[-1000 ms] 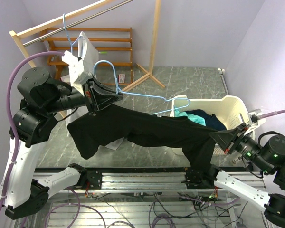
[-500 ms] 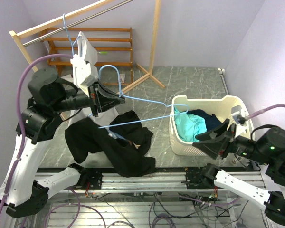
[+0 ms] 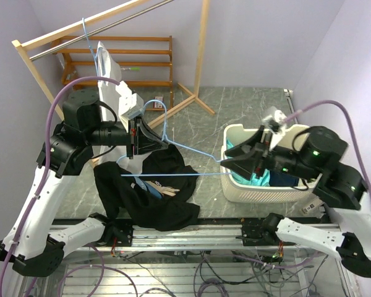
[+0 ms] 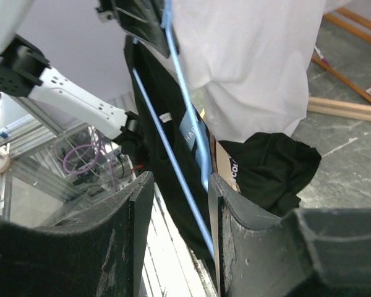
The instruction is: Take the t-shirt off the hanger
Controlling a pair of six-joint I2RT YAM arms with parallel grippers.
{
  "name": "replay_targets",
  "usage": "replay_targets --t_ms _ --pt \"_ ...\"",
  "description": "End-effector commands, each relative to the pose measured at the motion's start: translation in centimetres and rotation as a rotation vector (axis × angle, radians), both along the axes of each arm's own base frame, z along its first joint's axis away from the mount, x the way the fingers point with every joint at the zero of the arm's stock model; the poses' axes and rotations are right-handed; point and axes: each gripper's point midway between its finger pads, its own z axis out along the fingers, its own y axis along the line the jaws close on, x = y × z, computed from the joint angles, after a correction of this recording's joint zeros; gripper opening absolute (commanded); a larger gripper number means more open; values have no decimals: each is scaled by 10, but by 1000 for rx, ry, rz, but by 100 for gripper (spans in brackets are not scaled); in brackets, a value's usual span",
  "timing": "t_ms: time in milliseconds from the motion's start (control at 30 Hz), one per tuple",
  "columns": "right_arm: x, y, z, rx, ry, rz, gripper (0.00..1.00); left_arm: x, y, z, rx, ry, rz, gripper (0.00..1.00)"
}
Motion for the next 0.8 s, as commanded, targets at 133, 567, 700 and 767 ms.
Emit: replay_targets --t_ms 133,567,700,767 --pt "23 25 -16 -62 -20 12 41 -17 0 10 -41 -38 -73 7" --pt "1 34 -43 -101 46 153 15 -10 -7 11 -82 -23 -80 7" --pt "-3 27 -46 -108 63 137 0 -5 -8 14 -93 -24 -57 7" --pt "-1 19 -44 -111 65 95 0 3 -7 15 -95 -24 -4 13"
